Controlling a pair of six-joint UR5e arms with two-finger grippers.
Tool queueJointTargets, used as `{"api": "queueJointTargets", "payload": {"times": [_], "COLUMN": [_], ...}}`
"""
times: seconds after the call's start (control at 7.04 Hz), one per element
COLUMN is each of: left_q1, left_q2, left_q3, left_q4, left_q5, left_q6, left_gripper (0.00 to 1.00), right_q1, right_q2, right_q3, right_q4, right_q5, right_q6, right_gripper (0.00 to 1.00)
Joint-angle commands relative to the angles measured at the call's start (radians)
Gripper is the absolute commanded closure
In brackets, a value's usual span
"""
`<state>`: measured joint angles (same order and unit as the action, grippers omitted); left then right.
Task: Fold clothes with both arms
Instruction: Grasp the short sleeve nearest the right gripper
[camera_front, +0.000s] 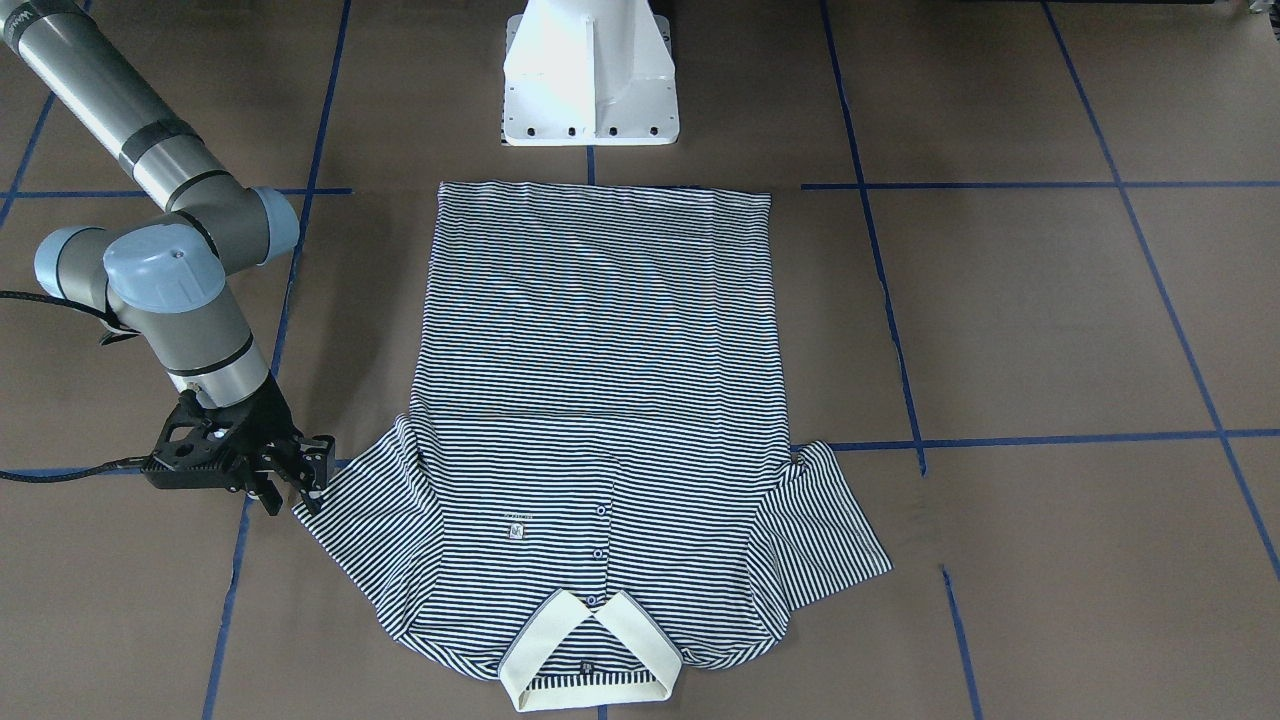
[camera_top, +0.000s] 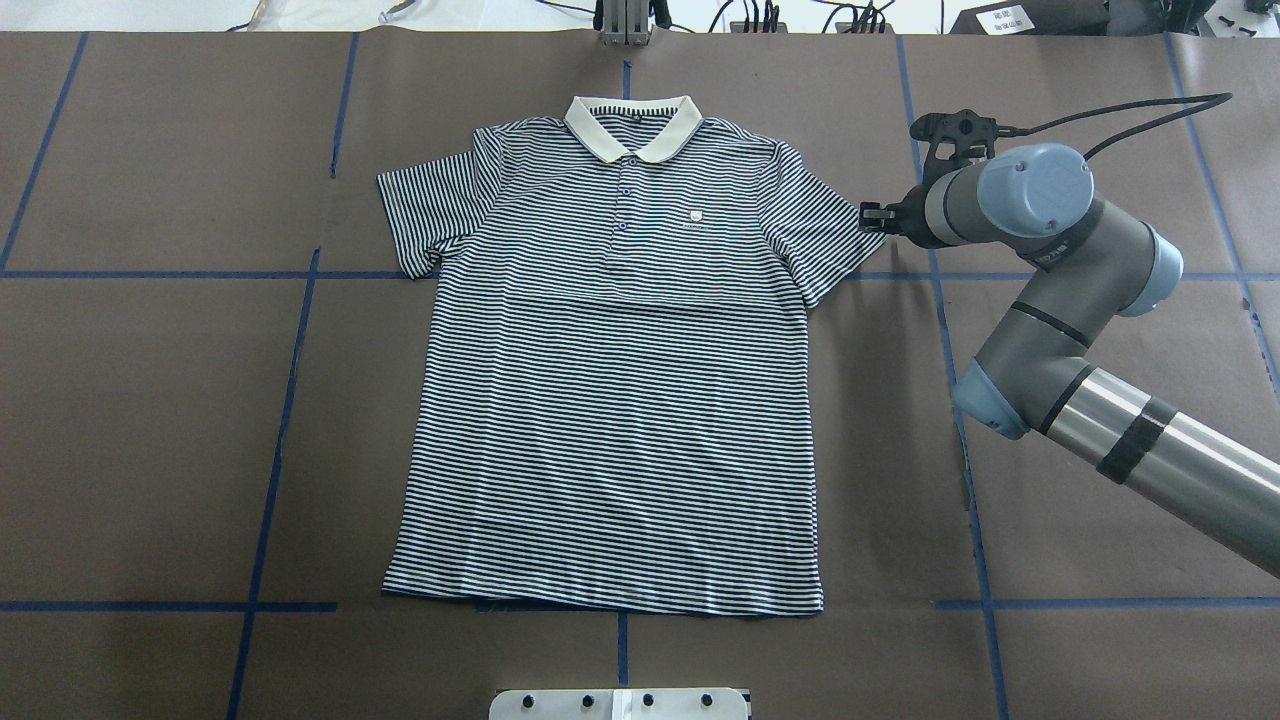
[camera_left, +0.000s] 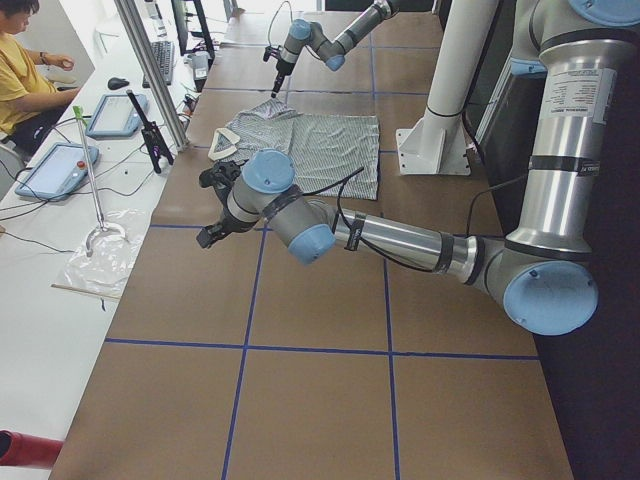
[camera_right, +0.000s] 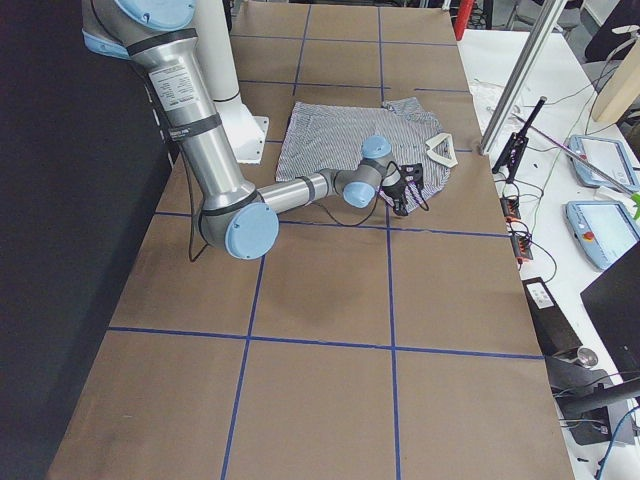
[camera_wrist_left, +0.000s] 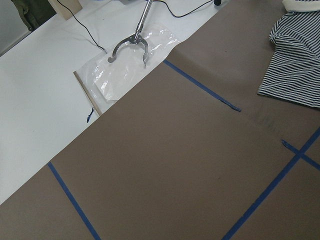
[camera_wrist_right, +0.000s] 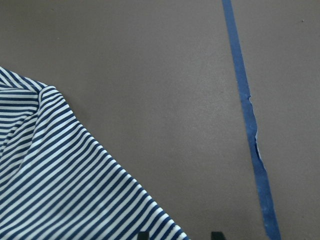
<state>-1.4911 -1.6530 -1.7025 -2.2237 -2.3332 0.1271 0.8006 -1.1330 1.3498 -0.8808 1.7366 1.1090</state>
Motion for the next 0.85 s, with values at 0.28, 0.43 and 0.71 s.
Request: {"api": "queueJointTargets", "payload": {"times": [0.28, 0.43, 0.71], "left_q1": [0.0, 0.0, 0.0], "left_q2": [0.001, 0.002, 0.002], "left_q3": [-0.003, -0.003, -0.005], "left_q4": [-0.001, -0.001, -0.001], "left_q5": [0.0, 0.0, 0.0], "left_q6": [0.0, 0.0, 0.0], "left_gripper": [0.0, 0.0, 0.0], "right_q1": [-0.001, -0.001, -0.001], "right_q2": [0.009, 0.009, 0.021], "right_q3": [-0.031, -0.031, -0.029], "right_q4": [0.0, 0.0, -0.001], "right_q5": [0.0, 0.0, 0.0], "right_q6": [0.0, 0.0, 0.003], "right_gripper": [0.56, 0.81, 1.0]}}
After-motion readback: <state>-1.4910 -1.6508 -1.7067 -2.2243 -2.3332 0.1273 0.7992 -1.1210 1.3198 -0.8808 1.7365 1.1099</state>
